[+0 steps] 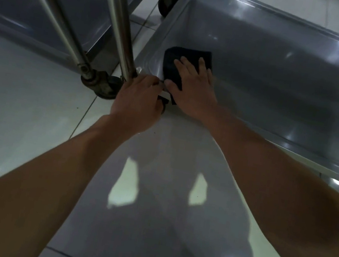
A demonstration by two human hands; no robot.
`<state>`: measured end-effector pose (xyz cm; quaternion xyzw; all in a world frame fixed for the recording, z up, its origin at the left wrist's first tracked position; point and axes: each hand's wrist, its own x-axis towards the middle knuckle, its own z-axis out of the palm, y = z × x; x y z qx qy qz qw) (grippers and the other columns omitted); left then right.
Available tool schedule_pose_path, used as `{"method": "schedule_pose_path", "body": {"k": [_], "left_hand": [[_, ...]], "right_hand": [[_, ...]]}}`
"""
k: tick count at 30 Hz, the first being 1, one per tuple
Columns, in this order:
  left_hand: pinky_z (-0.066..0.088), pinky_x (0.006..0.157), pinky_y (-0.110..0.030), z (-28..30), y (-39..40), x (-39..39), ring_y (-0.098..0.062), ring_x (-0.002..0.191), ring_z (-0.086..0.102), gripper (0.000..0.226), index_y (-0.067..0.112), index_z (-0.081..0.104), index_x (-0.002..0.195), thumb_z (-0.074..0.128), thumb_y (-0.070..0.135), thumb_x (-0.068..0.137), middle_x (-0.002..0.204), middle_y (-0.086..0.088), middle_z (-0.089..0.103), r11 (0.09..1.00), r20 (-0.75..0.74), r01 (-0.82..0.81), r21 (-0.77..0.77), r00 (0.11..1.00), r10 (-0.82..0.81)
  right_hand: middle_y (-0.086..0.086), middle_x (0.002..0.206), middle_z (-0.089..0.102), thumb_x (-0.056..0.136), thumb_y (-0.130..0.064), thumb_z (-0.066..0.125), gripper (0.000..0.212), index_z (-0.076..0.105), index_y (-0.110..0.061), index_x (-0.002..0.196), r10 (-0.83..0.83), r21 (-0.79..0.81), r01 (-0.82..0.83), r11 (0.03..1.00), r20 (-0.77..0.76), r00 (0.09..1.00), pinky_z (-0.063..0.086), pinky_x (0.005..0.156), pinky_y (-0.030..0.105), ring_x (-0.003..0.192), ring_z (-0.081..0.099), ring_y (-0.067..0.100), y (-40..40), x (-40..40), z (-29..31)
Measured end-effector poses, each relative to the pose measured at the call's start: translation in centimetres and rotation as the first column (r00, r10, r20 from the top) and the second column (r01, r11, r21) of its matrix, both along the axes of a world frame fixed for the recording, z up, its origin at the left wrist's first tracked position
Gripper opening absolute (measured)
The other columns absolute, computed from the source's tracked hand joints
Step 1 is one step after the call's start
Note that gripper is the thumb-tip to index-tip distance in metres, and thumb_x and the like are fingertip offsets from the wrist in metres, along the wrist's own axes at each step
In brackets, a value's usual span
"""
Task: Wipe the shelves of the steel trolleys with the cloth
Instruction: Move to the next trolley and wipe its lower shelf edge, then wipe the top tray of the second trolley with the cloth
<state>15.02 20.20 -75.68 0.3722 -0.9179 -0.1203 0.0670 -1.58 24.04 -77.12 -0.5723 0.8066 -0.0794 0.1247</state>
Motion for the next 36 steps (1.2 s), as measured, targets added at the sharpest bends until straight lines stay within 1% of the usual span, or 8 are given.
{"method": "schedule_pose_path", "body": {"k": [3,7,12,15,20,26,30,36], "left_hand": [[0.046,0.099,-0.049,0.3,1.6,0.7,-0.030,0.130,0.045,0.040,0.013,0.062,0.129,0.051,0.020,0.092,0.136,-0.007,0.056,0.999,-0.011,-0.041,0.034,0.999,0.042],[0.045,0.100,-0.047,1.3,4.0,1.9,-0.027,0.127,0.048,0.037,0.014,0.063,0.129,0.056,0.020,0.093,0.130,-0.006,0.060,0.990,-0.041,-0.058,0.126,0.997,0.063],[0.043,0.103,-0.045,5.6,7.3,4.6,-0.027,0.132,0.044,0.046,0.018,0.055,0.140,0.053,0.027,0.095,0.142,-0.005,0.054,0.965,0.041,-0.086,0.246,0.996,0.078],[0.039,0.107,-0.044,9.1,9.3,7.1,-0.025,0.135,0.042,0.047,0.019,0.051,0.143,0.049,0.031,0.098,0.144,-0.004,0.053,0.946,0.083,-0.131,0.297,0.990,0.111],[0.034,0.109,-0.043,17.0,11.5,10.4,-0.021,0.140,0.036,0.046,0.024,0.049,0.144,0.044,0.036,0.099,0.145,-0.001,0.052,0.923,0.196,-0.233,0.306,0.964,0.179],[0.034,0.110,-0.043,32.7,14.0,15.6,-0.027,0.138,0.039,0.048,0.021,0.047,0.148,0.045,0.035,0.102,0.148,-0.006,0.050,0.856,0.150,-0.348,0.383,0.937,0.314],[0.036,0.107,-0.043,44.4,14.7,20.9,-0.029,0.136,0.042,0.049,0.020,0.047,0.147,0.048,0.034,0.101,0.146,-0.006,0.052,0.808,0.138,-0.420,0.413,0.906,0.401],[0.038,0.106,-0.044,58.5,13.5,31.0,-0.031,0.131,0.046,0.047,0.018,0.048,0.146,0.049,0.032,0.101,0.142,-0.008,0.056,0.785,0.092,-0.509,0.352,0.854,0.512]], "right_hand": [[-0.006,0.166,0.017,0.102,-0.051,0.039,0.064,0.022,-0.026,0.158,0.040,0.021,-0.040,0.999,-0.017,0.999,0.009,0.122,0.052,0.153,0.004,0.032,1.6,0.7,0.4],[-0.004,0.157,0.037,0.101,-0.035,0.050,0.054,0.035,-0.025,0.152,0.070,-0.018,-0.071,0.997,-0.067,0.995,0.028,0.114,0.047,0.148,0.026,0.025,4.3,1.4,1.1],[0.008,0.147,0.049,0.099,-0.017,0.054,0.046,0.047,-0.014,0.145,0.047,-0.055,-0.041,0.998,0.101,0.994,0.032,0.111,0.046,0.136,0.043,0.030,8.5,2.6,4.2],[0.009,0.145,0.050,0.101,-0.017,0.053,0.043,0.048,-0.014,0.144,0.030,0.005,-0.031,0.999,0.176,0.984,0.037,0.108,0.047,0.130,0.048,0.032,11.9,3.9,8.1],[0.009,0.143,0.053,0.101,-0.021,0.053,0.043,0.048,-0.013,0.144,0.032,0.076,-0.055,0.996,0.278,0.960,0.036,0.112,0.041,0.131,0.049,0.028,15.4,7.2,17.6],[0.002,0.138,0.055,0.099,-0.020,0.054,0.043,0.048,-0.023,0.142,0.044,0.121,-0.106,0.987,0.433,0.900,0.043,0.105,0.041,0.123,0.053,0.022,16.5,12.5,33.4],[0.001,0.129,0.060,0.096,-0.013,0.058,0.043,0.054,-0.024,0.137,0.115,0.074,-0.182,0.981,0.535,0.837,0.045,0.101,0.040,0.117,0.055,0.021,16.8,16.7,44.9],[-0.016,0.116,0.059,0.092,-0.015,0.060,0.045,0.053,-0.040,0.129,0.178,0.016,-0.232,0.973,0.589,0.788,0.045,0.092,0.028,0.107,0.054,0.004,16.3,24.2,59.2]]}}
